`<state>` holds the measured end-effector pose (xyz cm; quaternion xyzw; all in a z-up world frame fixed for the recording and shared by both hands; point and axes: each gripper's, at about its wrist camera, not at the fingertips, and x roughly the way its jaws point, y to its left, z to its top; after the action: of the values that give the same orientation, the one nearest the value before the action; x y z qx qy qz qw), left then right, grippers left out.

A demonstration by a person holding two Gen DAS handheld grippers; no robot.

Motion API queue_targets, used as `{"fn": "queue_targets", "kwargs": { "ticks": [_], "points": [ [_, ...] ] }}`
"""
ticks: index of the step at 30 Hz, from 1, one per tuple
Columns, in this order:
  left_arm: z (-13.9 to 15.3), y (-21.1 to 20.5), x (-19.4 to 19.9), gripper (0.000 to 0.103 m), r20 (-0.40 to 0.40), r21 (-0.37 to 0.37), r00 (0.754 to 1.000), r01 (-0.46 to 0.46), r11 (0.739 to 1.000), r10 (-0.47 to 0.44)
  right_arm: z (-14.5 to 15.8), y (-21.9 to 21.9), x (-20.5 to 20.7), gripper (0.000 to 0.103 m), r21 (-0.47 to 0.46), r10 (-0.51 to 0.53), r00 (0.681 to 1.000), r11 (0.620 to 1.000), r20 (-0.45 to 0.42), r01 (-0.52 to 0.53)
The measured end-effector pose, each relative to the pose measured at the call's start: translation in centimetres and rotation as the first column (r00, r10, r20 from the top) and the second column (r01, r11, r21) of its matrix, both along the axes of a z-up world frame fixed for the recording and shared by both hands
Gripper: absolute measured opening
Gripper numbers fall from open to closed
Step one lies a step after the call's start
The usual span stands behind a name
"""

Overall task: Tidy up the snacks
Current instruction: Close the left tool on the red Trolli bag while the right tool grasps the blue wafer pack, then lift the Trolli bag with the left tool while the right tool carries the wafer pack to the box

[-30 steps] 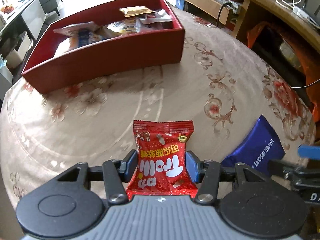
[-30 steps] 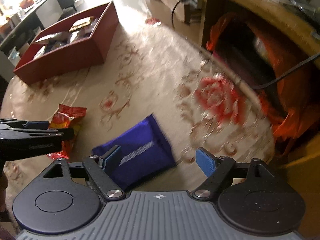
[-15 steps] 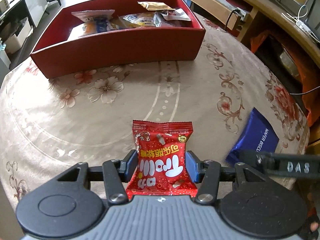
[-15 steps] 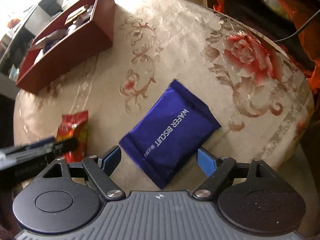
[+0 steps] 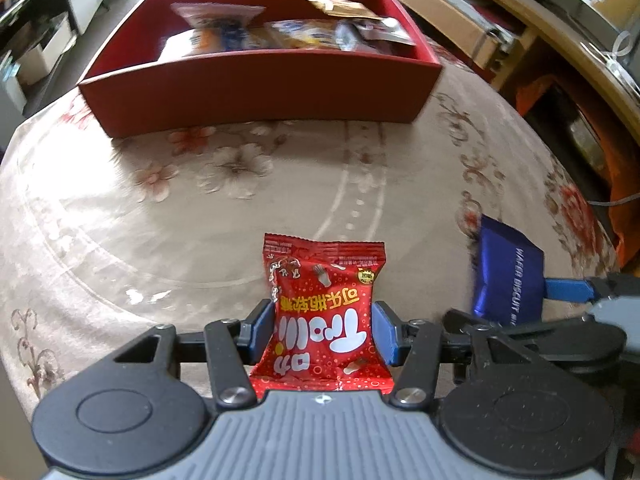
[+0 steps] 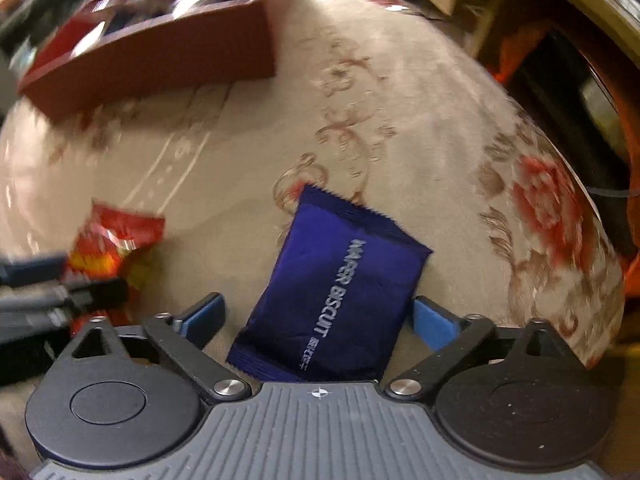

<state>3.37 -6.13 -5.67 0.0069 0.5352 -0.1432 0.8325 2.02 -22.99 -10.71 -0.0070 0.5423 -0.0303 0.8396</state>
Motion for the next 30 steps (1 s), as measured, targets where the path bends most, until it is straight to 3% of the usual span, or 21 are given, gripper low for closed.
{"fn": "queue_targets", "kwargs": {
  "ticks": [5,10,15,18,20,30],
  "points": [
    [-1.0,0.7,0.6,0.056,-0.041,-0.007,0.998,-0.039,0.999,0.039,0.0,-0.5,0.2,0.103,0.019,-0.006,1.0,1.0,0.005,0.006],
    [-1.2,0.0,0.9,0.065,-0.02,0.003,0.998,-0.062,0.998,0.062,0.0,-0.1,0.3,0.103,-0.001,0.002,1.0,1.0,0.002,-0.002],
    [-1.3,-0.4,0.9,0.065,0.003,0.027,0.998,-0.068,0.997,0.068,0.2,-0.1,-0.4,0.103,-0.002,0.031,0.999,1.0,0.014,-0.031],
    [-1.2,-0.4,0.6,0.058,0.02,0.049,0.998,-0.059,0.997,0.058,0.8,-0.9,-1.5,0.09,-0.003,0.03,0.999,1.0,0.044,-0.03],
    [-1.1,-0.3,0.6,0.055,0.019,0.046,0.998,-0.057,0.997,0.056,1.3,-1.6,-2.0,0.075,0.0,0.013,0.998,1.0,0.065,-0.013],
    [-0.9,0.3,0.5,0.052,-0.003,0.013,0.999,-0.053,0.999,0.053,2.6,-1.8,-2.8,0.071,0.043,-0.011,0.995,0.999,0.103,0.007]
  ]
}}
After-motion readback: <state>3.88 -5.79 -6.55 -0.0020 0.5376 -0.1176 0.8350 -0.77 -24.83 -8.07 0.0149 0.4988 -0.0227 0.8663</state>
